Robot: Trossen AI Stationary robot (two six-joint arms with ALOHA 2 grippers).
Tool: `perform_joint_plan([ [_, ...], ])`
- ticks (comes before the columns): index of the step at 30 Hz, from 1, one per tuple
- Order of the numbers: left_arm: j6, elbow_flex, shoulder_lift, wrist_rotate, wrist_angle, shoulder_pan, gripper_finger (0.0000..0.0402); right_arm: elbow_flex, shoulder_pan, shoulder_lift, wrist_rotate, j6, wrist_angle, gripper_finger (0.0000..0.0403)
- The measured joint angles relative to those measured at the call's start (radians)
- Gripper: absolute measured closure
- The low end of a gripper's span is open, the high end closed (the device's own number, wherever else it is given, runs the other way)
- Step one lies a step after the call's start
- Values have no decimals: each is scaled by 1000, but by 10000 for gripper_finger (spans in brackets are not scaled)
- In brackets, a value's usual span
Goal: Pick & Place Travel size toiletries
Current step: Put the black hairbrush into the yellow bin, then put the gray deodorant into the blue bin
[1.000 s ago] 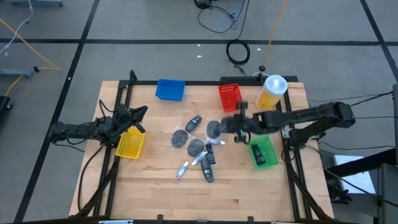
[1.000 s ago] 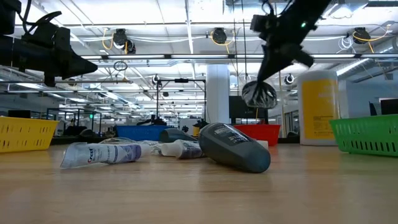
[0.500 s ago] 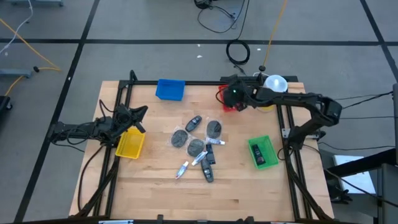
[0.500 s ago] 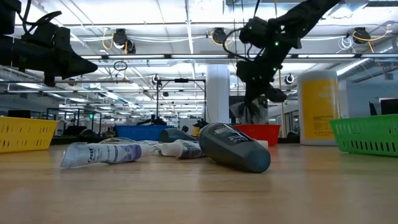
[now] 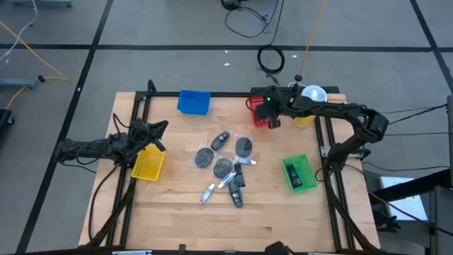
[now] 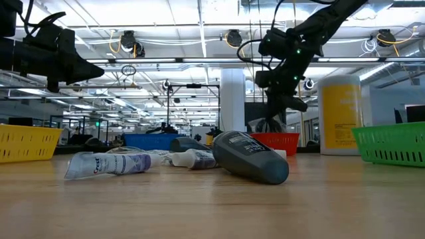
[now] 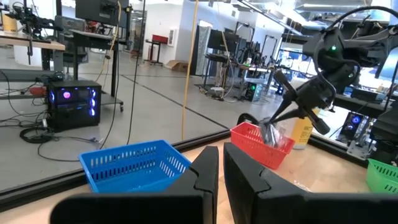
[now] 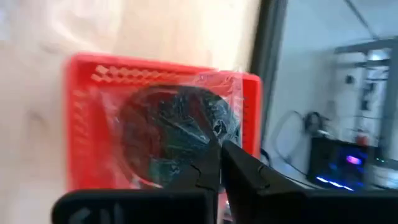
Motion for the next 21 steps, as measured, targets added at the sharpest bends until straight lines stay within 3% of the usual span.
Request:
perform_joint_plan([
  [3, 0, 0, 0, 0, 0, 0, 378, -7, -10, 0, -41, 3, -2, 377],
  [9, 0, 0, 0, 0, 0, 0, 378, -35, -11, 0, -22, -10, 62, 327],
  [11, 0, 0, 0, 0, 0, 0, 378, -35, -2, 0, 50, -9, 105, 303],
  [13, 0, 0, 0, 0, 0, 0, 378, -36, 21, -4, 188, 22, 160, 281],
  [16, 0, 0, 0, 0, 0, 0, 378, -36, 79, -39, 323, 145, 194, 259],
  [18, 0, 0, 0, 0, 0, 0, 378, -36, 136, -68, 291, 288, 192, 252],
  [21, 0, 0, 0, 0, 0, 0, 378, -40, 231, -107, 87, 507, 197, 252],
])
